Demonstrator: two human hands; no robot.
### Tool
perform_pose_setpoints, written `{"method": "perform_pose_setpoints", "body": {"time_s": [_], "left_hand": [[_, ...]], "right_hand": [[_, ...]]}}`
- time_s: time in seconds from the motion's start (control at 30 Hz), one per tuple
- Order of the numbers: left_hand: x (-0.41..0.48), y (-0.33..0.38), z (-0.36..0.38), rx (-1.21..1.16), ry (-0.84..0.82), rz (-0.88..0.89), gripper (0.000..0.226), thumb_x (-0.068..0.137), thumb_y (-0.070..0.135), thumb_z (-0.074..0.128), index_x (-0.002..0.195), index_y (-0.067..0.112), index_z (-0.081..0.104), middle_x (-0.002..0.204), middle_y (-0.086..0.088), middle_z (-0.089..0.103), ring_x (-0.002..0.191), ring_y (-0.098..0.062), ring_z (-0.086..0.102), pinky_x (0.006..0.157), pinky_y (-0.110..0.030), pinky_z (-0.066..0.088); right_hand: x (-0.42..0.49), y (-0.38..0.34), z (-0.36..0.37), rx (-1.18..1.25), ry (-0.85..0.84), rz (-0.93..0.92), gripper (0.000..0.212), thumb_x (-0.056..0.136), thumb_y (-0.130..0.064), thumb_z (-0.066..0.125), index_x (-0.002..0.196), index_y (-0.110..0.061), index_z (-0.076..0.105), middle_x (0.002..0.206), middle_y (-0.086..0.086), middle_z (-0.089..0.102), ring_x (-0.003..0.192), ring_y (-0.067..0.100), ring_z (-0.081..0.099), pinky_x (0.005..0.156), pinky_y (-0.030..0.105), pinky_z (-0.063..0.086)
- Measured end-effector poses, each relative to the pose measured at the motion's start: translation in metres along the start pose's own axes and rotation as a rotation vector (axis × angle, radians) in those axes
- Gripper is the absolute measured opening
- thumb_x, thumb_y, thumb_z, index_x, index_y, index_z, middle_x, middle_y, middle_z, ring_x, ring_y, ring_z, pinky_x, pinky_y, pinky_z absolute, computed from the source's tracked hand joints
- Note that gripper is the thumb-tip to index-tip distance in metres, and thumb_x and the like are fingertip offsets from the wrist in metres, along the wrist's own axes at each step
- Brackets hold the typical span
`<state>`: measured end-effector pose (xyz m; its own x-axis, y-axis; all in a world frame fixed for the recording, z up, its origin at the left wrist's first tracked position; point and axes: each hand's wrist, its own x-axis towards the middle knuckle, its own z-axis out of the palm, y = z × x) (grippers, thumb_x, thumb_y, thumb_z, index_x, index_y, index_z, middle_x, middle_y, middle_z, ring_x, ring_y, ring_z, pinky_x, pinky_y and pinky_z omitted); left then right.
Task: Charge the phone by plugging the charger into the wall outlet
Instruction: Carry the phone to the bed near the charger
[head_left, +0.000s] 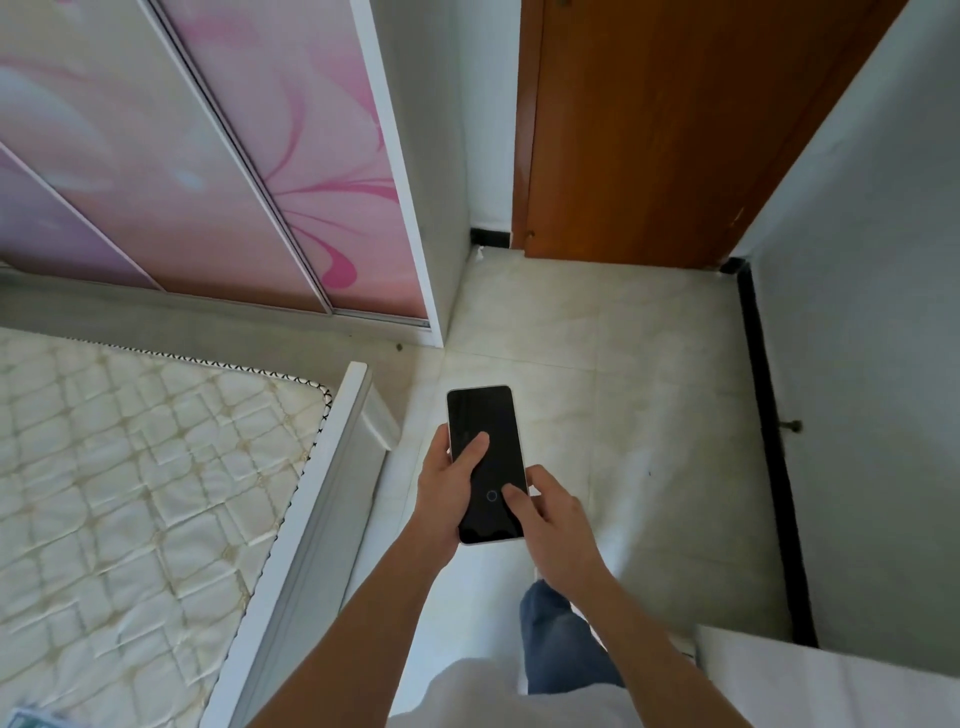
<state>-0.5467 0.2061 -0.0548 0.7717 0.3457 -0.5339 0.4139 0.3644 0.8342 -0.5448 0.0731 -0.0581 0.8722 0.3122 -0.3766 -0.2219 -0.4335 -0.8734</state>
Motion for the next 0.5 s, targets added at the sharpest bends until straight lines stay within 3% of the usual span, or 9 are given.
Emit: {"method": "perform_pose_setpoints", "body": {"time_s": [0.13, 0.27, 0.37, 0.5], "left_hand": [[0.045, 0.040, 0.038, -0.048, 0.063, 0.005, 0.010, 0.096, 0.025, 0.062, 0.106, 0.027, 0.063, 0.103, -0.010, 0.073, 0.092, -0.032, 0.072, 0.079, -0.048, 0.062], [0.086, 0.073, 0.060, -0.104, 0.141, 0.035, 0.016, 0.097, 0.025, 0.062, 0.113, 0.023, 0.061, 0.106, -0.011, 0.073, 0.093, -0.033, 0.072, 0.078, -0.048, 0.062], [0.111, 0.091, 0.061, -0.157, 0.225, 0.043, 0.015, 0.096, 0.027, 0.063, 0.111, 0.028, 0.062, 0.100, -0.007, 0.075, 0.090, -0.029, 0.074, 0.078, -0.047, 0.062], [0.139, 0.112, 0.045, -0.213, 0.353, 0.057, 0.015, 0.095, 0.025, 0.065, 0.109, 0.028, 0.063, 0.102, -0.010, 0.075, 0.092, -0.031, 0.073, 0.084, -0.050, 0.060]], "right_hand": [[0.067, -0.024, -0.039, -0.048, -0.068, -0.044, 0.009, 0.100, -0.034, 0.049, 0.094, -0.027, 0.050, 0.080, -0.005, 0.071, 0.072, 0.020, 0.072, 0.055, 0.022, 0.056], [0.130, -0.047, -0.063, -0.105, -0.159, -0.098, 0.015, 0.099, -0.034, 0.050, 0.085, -0.027, 0.049, 0.073, 0.001, 0.071, 0.060, 0.022, 0.067, 0.049, 0.025, 0.048], [0.170, -0.067, -0.066, -0.142, -0.222, -0.149, 0.023, 0.098, -0.032, 0.051, 0.076, -0.030, 0.045, 0.069, -0.003, 0.066, 0.047, 0.004, 0.057, 0.044, 0.012, 0.037], [0.211, -0.094, -0.054, -0.169, -0.335, -0.206, 0.028, 0.099, -0.026, 0.052, 0.073, -0.030, 0.042, 0.060, -0.009, 0.057, 0.044, -0.005, 0.054, 0.041, 0.009, 0.036]]}}
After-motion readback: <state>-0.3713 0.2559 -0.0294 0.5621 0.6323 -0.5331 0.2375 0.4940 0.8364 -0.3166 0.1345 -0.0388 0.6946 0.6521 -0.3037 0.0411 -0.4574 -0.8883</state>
